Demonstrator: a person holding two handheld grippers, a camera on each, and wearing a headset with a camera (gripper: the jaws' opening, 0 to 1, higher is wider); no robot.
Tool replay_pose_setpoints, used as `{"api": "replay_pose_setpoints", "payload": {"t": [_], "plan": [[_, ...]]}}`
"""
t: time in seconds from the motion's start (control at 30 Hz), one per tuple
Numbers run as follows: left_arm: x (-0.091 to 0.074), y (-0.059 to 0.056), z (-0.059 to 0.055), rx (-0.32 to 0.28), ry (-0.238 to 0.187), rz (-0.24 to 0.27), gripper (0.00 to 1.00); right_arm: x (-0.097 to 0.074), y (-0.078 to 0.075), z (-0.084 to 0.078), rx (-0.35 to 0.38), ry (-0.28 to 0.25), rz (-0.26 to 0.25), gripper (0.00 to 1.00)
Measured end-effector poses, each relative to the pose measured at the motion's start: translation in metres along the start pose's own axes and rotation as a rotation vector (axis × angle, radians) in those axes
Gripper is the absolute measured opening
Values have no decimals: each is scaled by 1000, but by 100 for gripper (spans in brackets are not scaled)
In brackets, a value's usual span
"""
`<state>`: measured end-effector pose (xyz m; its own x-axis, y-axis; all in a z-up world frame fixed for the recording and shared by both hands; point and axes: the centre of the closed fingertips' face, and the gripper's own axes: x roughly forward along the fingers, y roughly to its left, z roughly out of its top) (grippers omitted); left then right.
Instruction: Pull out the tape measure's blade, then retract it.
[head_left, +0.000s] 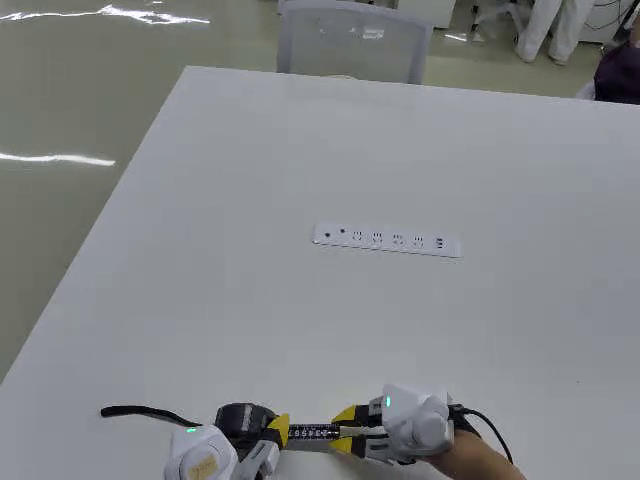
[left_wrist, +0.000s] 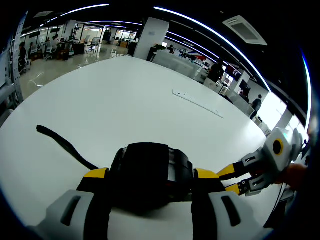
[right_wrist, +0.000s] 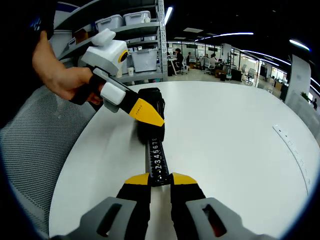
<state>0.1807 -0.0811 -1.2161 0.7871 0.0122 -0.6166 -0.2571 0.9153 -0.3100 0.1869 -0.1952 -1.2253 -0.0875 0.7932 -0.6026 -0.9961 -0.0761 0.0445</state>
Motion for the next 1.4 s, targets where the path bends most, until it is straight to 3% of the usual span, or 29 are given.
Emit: {"api": "replay_pose_setpoints", "payload": {"t": [1.4], "plan": [[0,0,0,7,5,-5,63,28,5,13,1,-3,31,13]]}}
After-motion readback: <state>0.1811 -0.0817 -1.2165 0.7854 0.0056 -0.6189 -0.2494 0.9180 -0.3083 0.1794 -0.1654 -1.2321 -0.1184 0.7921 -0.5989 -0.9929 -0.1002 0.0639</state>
